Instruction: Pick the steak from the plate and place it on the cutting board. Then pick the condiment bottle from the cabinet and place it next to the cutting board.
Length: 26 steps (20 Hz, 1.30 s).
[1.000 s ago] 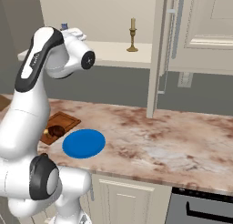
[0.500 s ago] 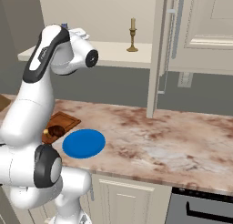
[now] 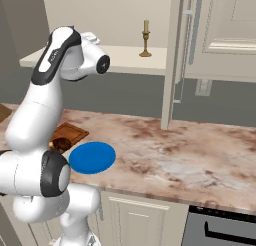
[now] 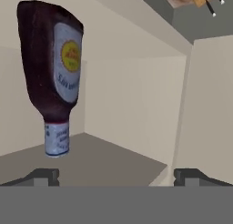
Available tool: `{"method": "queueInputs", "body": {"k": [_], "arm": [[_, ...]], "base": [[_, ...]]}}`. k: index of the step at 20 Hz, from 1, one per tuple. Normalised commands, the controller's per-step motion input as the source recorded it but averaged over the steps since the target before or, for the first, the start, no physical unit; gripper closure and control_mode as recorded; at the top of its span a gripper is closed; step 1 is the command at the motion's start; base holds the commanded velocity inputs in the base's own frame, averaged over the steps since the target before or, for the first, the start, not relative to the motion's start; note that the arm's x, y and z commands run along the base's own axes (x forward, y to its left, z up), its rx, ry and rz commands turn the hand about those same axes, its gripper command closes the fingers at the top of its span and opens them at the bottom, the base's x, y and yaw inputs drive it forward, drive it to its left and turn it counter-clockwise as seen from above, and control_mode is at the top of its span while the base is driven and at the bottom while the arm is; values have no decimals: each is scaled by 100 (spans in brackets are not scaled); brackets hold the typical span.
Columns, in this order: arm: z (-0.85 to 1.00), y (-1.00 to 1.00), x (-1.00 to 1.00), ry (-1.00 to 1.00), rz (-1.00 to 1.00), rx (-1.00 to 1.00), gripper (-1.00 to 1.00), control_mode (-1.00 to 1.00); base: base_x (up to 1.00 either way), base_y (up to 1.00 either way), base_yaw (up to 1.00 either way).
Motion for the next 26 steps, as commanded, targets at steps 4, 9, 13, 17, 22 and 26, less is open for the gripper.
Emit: {"method": "queueInputs", "body": {"k": [4, 9, 13, 17, 22, 26], "arm": [[0, 7, 15, 0, 0, 0, -100, -100], [0, 7, 15, 0, 0, 0, -100, -100], [0, 1, 19, 0, 0, 0, -100, -100], [0, 0, 24, 0, 0, 0, -100, -100], [0, 0, 26, 0, 0, 0, -100, -100], [0, 1, 22, 0, 0, 0, -100, -100]], "base": [[0, 0, 0], [0, 0, 0], [0, 0, 0], [0, 0, 0], [0, 0, 0], [0, 0, 0]]}}
